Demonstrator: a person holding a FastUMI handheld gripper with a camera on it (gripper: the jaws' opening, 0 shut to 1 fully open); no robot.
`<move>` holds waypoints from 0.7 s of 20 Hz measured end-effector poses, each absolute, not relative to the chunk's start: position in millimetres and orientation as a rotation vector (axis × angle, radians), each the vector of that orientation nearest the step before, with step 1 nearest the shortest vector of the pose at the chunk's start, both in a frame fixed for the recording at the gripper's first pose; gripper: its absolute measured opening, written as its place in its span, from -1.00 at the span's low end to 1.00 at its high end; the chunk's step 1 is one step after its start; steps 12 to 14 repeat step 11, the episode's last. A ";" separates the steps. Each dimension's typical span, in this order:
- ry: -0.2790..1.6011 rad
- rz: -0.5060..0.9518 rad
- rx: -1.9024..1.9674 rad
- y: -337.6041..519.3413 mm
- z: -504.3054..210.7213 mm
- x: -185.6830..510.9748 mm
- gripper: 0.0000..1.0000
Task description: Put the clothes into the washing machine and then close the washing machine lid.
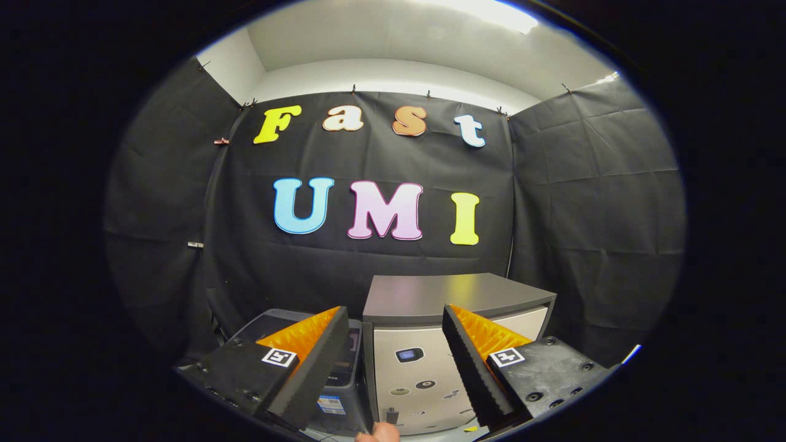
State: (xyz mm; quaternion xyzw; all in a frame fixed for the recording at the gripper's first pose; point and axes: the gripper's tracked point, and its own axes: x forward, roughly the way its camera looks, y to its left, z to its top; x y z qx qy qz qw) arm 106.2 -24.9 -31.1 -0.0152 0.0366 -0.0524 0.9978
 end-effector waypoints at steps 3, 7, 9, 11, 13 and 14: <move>0.069 -0.105 -0.022 -24.8 -29.7 105.9 0.97; 0.068 -0.119 -0.029 -30.8 -30.5 104.8 0.96; 0.071 -0.127 -0.034 -34.1 -31.5 104.4 0.96; 0.069 -0.134 -0.033 -37.6 -29.6 104.8 0.96; 0.069 -0.134 -0.033 -37.6 -29.6 104.8 0.96; 0.069 -0.134 -0.033 -37.6 -29.6 104.8 0.96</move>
